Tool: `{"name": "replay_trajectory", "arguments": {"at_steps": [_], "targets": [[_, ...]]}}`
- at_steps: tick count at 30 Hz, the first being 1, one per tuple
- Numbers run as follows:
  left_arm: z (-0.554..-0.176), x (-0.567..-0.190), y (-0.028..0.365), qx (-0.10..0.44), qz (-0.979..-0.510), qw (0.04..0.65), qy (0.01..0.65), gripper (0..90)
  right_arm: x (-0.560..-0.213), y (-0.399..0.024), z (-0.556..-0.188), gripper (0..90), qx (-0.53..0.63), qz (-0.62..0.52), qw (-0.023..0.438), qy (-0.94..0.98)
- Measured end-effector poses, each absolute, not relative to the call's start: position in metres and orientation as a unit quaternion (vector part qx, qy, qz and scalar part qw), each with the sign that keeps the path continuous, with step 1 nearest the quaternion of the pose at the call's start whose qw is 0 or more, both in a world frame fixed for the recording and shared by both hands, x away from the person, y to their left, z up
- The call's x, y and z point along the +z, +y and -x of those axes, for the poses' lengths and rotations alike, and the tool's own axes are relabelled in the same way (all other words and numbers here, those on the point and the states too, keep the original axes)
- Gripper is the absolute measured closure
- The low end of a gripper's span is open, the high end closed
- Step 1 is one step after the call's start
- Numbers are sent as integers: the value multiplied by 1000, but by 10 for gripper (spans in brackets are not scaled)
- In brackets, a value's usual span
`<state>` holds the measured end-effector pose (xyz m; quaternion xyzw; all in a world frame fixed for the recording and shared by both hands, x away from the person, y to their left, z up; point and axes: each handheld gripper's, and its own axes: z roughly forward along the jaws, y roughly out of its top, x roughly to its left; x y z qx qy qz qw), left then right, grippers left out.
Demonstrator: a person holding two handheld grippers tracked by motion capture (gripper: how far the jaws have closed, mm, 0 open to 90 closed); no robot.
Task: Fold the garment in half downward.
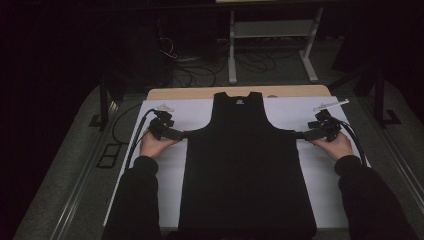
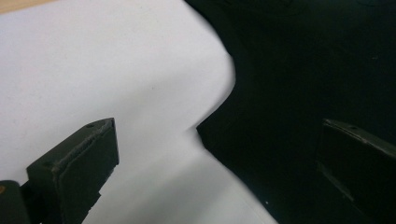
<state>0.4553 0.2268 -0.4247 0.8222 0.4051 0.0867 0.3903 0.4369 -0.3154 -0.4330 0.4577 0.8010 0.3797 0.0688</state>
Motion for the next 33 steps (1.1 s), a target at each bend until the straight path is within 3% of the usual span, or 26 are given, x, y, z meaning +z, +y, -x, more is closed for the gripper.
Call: {"name": "replay_trajectory", "arguments": {"at_steps": [10, 19, 25, 33], "targets": [[-459, -438, 221, 72, -824, 386, 408, 2, -443, -309, -437, 200, 374, -454, 70, 806], [-460, -444, 214, 75, -815, 399, 413, 112, -451, -303, -441, 331, 367, -466, 78, 802], [-460, -446, 210, 85, -826, 380, 407, 158, -450, -302, -441, 473, 365, -466, 80, 802], [-460, -448, 206, 101, -831, 370, 403, 313, -450, -296, -439, 623, 360, -452, 86, 812]]}}
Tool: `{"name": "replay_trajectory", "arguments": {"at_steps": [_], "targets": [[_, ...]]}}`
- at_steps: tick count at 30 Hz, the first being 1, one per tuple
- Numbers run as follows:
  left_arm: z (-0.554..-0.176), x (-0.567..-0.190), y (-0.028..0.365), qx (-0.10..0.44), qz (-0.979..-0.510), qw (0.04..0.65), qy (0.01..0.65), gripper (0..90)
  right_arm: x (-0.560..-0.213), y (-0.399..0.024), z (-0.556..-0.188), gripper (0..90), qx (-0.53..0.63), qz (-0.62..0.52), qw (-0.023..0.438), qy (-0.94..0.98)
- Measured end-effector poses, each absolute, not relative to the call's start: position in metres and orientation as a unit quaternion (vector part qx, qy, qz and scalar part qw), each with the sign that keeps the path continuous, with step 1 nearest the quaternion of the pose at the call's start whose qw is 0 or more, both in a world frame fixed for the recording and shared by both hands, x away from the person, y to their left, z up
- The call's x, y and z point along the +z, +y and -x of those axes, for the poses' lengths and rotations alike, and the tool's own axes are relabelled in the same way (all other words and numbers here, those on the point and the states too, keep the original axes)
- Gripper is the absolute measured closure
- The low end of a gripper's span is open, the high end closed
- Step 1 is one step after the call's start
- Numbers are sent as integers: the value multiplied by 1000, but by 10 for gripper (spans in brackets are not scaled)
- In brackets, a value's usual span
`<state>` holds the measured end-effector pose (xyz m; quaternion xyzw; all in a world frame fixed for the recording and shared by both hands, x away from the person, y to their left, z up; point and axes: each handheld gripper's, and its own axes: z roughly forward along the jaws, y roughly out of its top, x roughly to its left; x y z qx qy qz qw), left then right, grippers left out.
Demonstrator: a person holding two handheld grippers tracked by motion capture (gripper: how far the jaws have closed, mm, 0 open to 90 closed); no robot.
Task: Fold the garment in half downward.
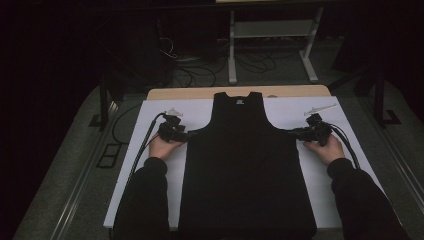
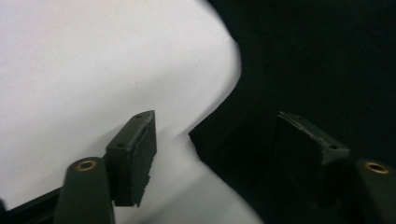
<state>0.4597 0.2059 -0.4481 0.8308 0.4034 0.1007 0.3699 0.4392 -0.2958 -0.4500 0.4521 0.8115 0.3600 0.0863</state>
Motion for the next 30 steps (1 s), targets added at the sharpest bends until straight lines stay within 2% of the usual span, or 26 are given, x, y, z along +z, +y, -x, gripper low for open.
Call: {"name": "replay_trajectory", "arguments": {"at_steps": [3, 9, 12, 14, 16, 18, 30], "targets": [[-460, -448, 207, 101, -827, 373, 408, 358, -450, -295, -439, 656, 358, -454, 89, 811], [-460, -449, 206, 79, -824, 387, 406, 576, -450, -294, -439, 794, 357, -453, 83, 813], [-460, -449, 205, 77, -823, 389, 407, 676, -449, -294, -440, 821, 355, -453, 79, 814], [-460, -450, 205, 70, -822, 392, 407, 785, -449, -297, -440, 834, 362, -456, 70, 810], [-459, -451, 204, 68, -821, 393, 409, 834, -450, -299, -441, 839, 368, -460, 63, 805], [-459, -450, 205, 69, -819, 393, 413, 860, -450, -300, -441, 841, 368, -464, 58, 803], [-453, -437, 207, 84, -819, 387, 416, 872, -445, -301, -438, 849, 380, -471, 42, 795]]}}
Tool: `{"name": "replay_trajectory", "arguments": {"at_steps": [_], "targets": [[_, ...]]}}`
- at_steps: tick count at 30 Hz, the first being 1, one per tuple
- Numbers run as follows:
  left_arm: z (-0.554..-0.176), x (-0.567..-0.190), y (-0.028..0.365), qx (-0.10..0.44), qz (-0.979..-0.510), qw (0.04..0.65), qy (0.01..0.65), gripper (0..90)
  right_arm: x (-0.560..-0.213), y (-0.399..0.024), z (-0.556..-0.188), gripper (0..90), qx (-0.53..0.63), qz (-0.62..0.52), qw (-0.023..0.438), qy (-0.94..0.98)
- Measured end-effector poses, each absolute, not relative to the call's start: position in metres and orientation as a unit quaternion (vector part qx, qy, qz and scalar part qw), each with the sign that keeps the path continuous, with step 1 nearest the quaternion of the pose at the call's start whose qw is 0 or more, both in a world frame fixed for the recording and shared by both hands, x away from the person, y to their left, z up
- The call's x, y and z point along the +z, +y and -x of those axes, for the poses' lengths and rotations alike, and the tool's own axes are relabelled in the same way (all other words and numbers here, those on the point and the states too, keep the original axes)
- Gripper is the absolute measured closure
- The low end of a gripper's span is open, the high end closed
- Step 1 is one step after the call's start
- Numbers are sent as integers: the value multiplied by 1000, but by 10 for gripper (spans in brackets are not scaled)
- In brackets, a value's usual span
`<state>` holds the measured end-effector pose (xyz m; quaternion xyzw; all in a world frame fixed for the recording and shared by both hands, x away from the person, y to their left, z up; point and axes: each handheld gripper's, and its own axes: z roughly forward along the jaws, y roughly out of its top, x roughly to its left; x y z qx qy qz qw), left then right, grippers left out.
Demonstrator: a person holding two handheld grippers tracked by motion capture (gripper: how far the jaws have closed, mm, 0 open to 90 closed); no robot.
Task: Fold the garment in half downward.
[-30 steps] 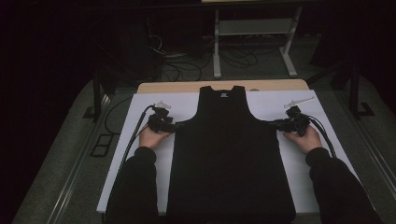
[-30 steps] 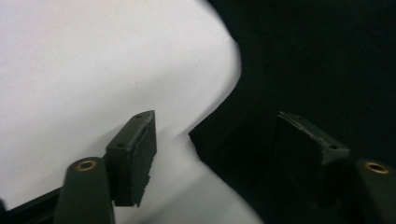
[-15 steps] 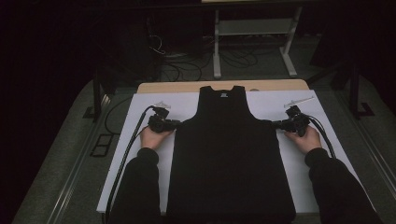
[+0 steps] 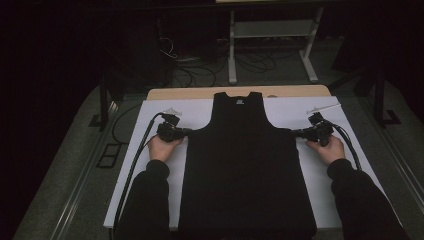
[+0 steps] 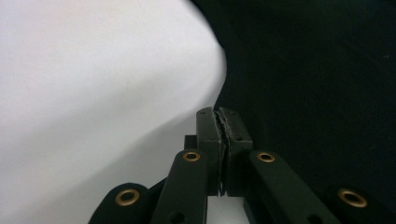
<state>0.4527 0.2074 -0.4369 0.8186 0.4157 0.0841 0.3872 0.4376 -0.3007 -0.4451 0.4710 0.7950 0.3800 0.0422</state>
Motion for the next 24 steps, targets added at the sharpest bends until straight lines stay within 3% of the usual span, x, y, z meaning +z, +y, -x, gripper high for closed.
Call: {"name": "replay_trajectory", "arguments": {"at_steps": [24], "targets": [[-419, -424, 216, 105, -799, 430, 408, 871, -429, -306, -416, 850, 439, -469, 26, 766]]}}
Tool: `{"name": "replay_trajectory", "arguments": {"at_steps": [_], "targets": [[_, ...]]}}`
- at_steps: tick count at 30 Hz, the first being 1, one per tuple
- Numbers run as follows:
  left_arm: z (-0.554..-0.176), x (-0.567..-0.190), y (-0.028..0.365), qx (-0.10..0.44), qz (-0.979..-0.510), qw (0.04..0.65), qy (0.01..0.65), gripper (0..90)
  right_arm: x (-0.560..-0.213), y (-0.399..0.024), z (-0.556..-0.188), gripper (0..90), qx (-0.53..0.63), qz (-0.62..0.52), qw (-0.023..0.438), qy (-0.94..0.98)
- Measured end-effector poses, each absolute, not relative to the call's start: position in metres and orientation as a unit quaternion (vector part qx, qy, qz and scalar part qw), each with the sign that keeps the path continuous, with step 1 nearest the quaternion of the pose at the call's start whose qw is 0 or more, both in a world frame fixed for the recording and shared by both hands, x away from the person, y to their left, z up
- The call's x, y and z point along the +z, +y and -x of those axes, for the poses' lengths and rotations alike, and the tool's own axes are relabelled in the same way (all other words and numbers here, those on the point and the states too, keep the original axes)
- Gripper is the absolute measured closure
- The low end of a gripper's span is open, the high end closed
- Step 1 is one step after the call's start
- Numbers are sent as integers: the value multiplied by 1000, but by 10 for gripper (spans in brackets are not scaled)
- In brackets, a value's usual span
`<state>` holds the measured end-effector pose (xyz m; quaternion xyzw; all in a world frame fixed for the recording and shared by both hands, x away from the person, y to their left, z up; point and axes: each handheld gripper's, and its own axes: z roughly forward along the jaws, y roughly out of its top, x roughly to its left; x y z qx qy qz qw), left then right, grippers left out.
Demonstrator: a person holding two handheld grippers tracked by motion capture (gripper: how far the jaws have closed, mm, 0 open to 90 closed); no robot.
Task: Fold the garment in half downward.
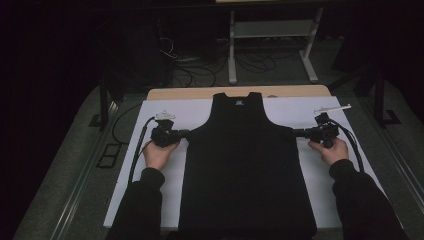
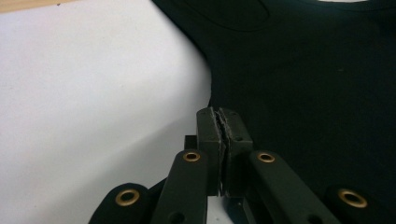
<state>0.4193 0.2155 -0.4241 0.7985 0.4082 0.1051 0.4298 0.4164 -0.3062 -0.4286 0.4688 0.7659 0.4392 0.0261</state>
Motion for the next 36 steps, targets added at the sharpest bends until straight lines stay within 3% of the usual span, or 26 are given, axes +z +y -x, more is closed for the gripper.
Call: {"name": "replay_trajectory", "arguments": {"at_steps": [36], "targets": [[-387, -407, 229, 89, -778, 464, 415, 868, -413, -318, -378, 847, 478, -473, 37, 740]]}}
